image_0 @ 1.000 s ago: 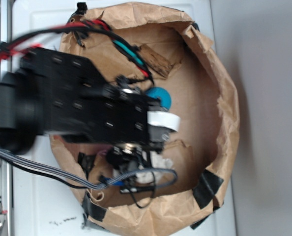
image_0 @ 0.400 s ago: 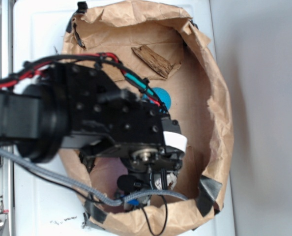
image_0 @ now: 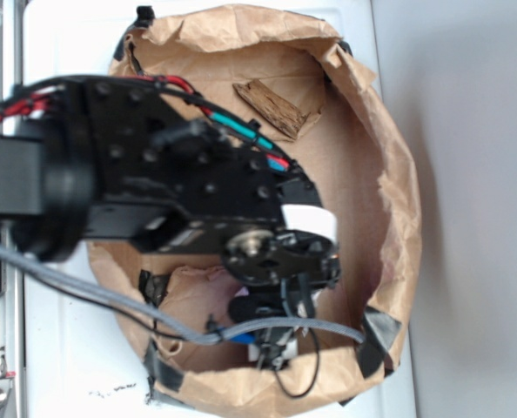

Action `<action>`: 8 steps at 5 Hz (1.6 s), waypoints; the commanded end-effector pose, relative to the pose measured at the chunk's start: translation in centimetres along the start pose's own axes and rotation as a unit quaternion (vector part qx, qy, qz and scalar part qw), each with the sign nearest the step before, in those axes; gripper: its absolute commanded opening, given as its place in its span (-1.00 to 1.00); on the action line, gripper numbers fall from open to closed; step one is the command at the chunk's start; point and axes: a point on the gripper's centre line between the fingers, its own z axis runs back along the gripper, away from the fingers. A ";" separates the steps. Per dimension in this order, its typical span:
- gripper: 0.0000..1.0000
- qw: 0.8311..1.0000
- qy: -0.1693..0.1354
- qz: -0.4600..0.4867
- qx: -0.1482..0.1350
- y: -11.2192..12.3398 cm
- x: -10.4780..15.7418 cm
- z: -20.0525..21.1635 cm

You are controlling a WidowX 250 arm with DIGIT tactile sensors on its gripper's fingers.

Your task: Grab the white paper.

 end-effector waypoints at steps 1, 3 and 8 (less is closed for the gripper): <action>-0.57 0.997 0.057 0.019 0.042 0.7 0.8 -2.1; -1.00 0.998 0.025 0.030 0.049 2.1 1.3 1.7; -1.00 0.991 -0.061 0.065 0.101 7.1 -3.4 18.9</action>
